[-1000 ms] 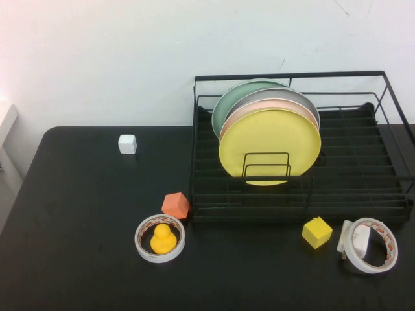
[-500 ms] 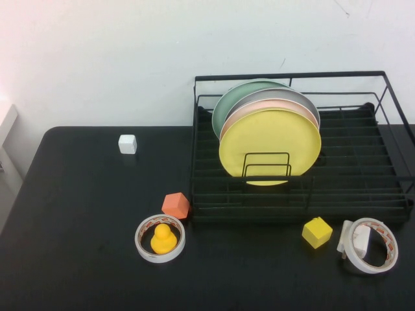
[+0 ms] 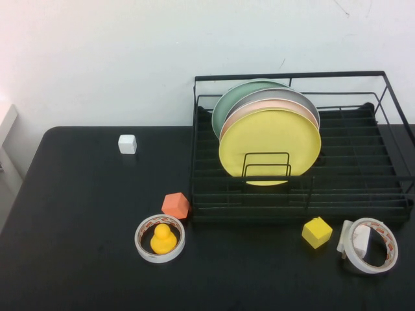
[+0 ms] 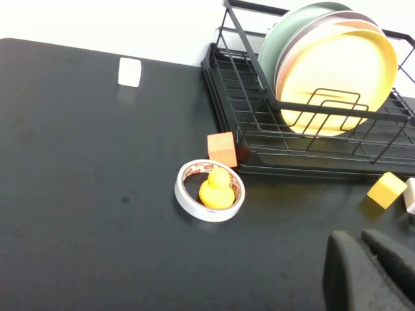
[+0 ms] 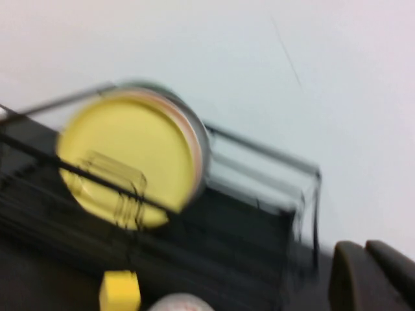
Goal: Place plate on rack
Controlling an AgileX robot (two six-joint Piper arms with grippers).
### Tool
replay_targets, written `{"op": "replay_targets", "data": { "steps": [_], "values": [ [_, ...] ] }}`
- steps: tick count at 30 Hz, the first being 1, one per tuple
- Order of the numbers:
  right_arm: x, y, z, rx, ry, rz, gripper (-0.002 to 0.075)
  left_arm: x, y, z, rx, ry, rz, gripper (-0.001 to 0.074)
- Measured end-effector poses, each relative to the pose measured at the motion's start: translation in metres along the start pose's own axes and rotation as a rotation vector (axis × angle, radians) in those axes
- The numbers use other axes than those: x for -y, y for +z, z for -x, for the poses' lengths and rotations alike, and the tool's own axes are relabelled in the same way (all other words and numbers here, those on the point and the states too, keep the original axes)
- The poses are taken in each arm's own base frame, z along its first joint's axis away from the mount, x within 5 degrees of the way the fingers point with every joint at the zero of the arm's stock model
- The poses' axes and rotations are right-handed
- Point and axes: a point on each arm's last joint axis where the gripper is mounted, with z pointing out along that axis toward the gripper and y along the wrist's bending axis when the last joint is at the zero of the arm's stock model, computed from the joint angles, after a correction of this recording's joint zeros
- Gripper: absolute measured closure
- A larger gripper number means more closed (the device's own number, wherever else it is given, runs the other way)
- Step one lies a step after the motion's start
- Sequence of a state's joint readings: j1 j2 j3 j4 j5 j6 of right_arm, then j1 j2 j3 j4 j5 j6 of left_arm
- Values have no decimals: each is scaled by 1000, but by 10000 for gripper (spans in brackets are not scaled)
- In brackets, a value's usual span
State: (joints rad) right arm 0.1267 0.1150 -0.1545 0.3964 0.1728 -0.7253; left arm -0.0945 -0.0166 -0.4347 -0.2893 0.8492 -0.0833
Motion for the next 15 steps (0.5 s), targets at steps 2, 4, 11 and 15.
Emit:
{"op": "replay_targets", "data": {
  "steps": [2,4,11,15],
  "values": [
    [2,-3,-14,-70,77,-63,717,0,0,0,0,0,0,736],
    [5,-7,-23,-126,121,-142,717,0,0,0,0,0,0,736],
    [10,-11,-46,-213,164,-336,717,0,0,0,0,-2,0,736],
    [4,-5,-64,-214,215,-308,717,0,0,0,0,-2,0,736]
  ]
}}
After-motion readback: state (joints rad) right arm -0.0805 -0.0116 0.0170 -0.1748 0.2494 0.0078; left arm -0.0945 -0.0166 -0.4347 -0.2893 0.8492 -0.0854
